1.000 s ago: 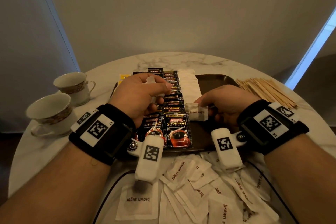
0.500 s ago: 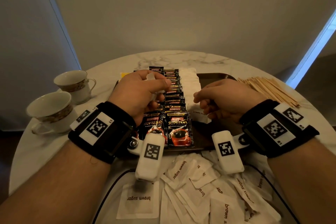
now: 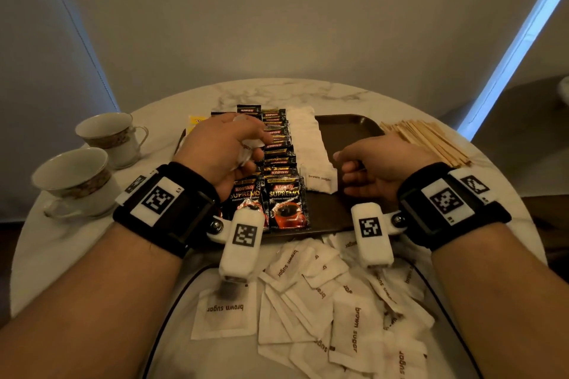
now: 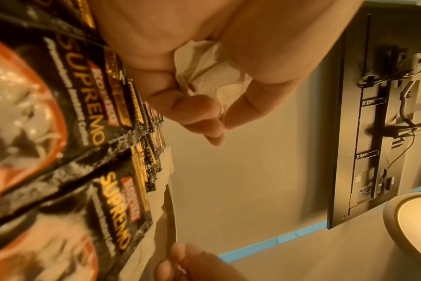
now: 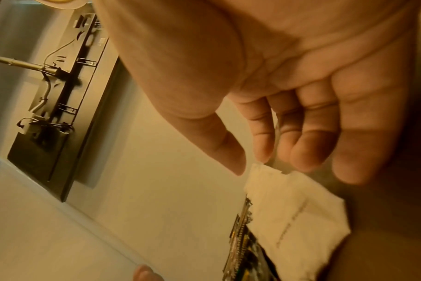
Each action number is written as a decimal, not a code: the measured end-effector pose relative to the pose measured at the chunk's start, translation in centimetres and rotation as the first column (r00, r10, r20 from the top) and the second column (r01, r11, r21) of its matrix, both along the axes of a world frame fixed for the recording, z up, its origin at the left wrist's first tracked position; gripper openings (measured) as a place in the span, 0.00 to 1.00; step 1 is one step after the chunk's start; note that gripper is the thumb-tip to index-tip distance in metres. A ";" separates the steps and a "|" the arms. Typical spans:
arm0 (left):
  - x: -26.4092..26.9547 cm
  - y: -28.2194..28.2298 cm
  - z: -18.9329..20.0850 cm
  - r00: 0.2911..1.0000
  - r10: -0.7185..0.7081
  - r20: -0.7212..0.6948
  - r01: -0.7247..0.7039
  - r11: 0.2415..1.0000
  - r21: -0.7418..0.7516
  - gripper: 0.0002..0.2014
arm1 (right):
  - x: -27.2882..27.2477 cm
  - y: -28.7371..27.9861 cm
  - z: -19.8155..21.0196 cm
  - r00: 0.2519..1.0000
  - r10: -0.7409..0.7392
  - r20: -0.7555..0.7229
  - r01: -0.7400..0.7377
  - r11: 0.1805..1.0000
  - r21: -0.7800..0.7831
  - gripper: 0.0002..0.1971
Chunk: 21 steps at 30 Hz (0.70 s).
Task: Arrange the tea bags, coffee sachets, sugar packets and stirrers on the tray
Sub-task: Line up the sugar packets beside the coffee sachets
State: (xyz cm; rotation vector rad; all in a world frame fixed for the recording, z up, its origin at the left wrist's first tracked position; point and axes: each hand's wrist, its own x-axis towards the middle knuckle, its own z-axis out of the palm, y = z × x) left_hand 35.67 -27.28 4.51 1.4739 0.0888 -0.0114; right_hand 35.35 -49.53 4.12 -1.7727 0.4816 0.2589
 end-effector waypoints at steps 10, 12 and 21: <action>-1.7 -1.4 0.9 0.999 0.035 -0.017 -0.037 0.989 -0.142 0.06 | 0.0 -0.9 -0.6 0.998 0.062 0.007 -0.061 0.994 -0.096 0.07; -1.9 -1.5 1.0 0.999 0.037 -0.034 -0.043 0.980 -0.192 0.04 | 0.1 -0.7 -0.5 0.997 0.081 0.005 -0.080 0.991 -0.107 0.07; -2.0 -0.5 -0.1 1.000 0.026 -0.007 -0.027 0.976 -0.217 0.06 | 0.6 -0.2 0.3 0.989 0.137 -0.060 -0.146 0.971 -0.191 0.03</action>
